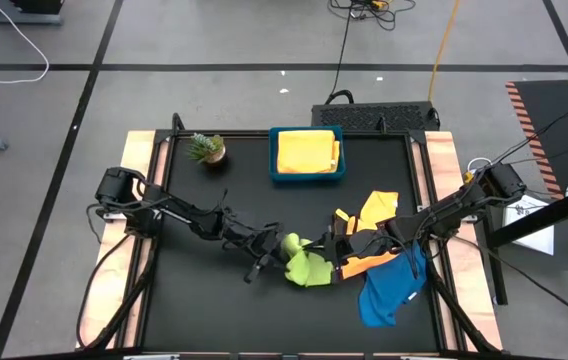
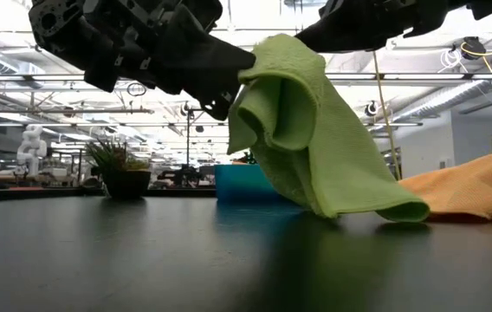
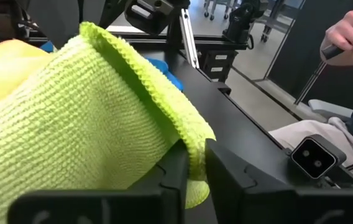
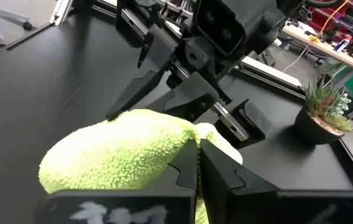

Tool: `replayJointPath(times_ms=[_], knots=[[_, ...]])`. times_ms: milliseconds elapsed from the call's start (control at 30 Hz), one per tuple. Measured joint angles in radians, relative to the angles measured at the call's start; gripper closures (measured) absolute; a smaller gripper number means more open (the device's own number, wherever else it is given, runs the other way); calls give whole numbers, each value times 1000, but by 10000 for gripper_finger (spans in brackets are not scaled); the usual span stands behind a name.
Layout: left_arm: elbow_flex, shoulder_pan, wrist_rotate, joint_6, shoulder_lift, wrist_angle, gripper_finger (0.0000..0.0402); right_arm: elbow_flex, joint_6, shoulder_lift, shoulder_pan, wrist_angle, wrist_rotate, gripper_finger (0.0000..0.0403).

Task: Fold microfiber towels
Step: Fold the green microfiber cloth

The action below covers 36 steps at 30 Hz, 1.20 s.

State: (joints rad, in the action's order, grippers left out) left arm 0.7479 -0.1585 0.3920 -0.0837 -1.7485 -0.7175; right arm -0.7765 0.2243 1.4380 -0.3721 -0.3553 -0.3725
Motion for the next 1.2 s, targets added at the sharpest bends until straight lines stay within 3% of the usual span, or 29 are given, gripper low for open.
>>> replayJointPath(times_ms=[167, 333, 633, 800, 933, 1033, 1200], knots=[[0, 0, 1, 0, 0, 6, 394, 0, -7, 0, 0, 1, -1, 403], [0, 9, 16, 0, 43, 62, 397, 0, -90, 0, 0, 22, 7, 399], [1, 20, -28, 85, 299, 379, 398, 1, -337, 0, 0, 225, 39, 348], [1, 21, -89, 105, 419, 501, 399, 1, -374, 0, 0, 239, 36, 311], [1, 20, -139, 108, 469, 548, 398, 1, -376, 0, -2, 182, 43, 289], [0, 21, -180, 108, 478, 568, 399, 0, -355, 25, -19, 114, 113, 278], [0, 27, -228, 116, 469, 586, 395, 0, -264, 156, -79, -69, 118, 271]])
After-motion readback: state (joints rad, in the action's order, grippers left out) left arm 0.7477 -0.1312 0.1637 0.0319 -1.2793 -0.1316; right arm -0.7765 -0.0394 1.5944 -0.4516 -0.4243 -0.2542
